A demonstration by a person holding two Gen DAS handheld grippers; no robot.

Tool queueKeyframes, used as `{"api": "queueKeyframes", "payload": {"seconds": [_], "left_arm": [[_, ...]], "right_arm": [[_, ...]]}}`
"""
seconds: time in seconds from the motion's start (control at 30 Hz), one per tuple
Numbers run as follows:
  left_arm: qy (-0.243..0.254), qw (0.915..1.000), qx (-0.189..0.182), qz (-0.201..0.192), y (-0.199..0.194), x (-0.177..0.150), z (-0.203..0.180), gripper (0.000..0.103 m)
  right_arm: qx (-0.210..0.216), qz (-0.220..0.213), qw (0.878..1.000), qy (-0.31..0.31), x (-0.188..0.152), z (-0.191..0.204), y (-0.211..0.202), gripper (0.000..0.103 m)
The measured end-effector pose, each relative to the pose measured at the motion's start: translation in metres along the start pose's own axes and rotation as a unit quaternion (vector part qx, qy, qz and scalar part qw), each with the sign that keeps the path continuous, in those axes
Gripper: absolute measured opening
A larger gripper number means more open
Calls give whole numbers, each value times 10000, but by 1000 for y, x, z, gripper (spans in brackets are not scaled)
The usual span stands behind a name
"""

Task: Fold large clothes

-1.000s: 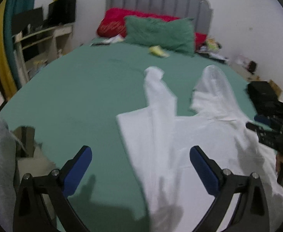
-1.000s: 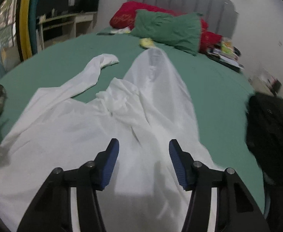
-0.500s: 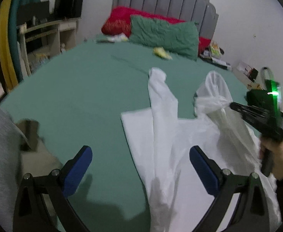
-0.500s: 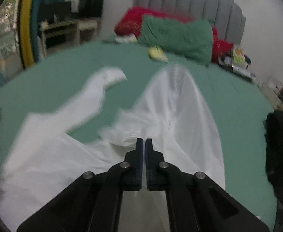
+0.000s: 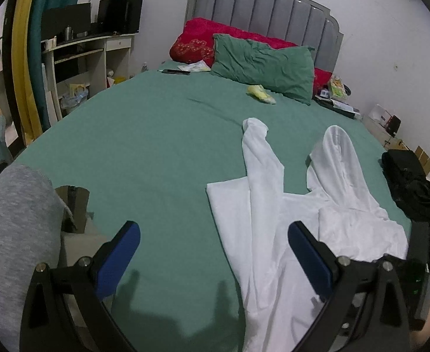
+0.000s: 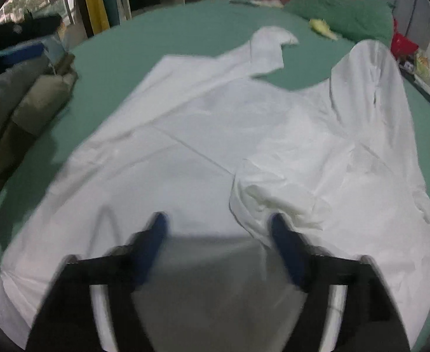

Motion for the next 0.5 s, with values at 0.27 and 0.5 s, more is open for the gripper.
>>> {"api": "queueKeyframes", "payload": {"seconds": [0.27,0.5], "left_arm": [[-73,9999,32,152,14,1,6,101],[-286,9991,301,105,23,8,29,101]], "right_arm": [[-306,-3,9943,1025,38,-59,33,15],[200,-900,9957,48,91,-20,27,1]]}}
Point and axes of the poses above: each gripper's, at about its wrist camera, not at the fingertips, and y roughly the way its jaws point, z to its left, x to its top, the point moved 10 cm from there along y, roughly the way its jaws point, and after that the axes turned 6 degrees about -y, right-handed, at the moved point
